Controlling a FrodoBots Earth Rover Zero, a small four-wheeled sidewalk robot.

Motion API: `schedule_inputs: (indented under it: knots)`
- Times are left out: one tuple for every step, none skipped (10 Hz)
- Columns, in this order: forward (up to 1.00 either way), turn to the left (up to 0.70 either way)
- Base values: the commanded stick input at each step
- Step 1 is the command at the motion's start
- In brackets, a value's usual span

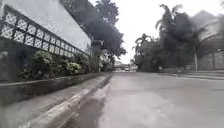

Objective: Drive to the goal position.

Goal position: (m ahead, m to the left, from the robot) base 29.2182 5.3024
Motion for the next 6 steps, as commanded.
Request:
schedule_inputs:
  knots:
    - [0.70, -0.35]
    - [0.70, -0.35]
    - [0.70, -0.35]
    - [0.70, -0.33]
    - [0.70, -0.19]
    - [0.70, -0.08]
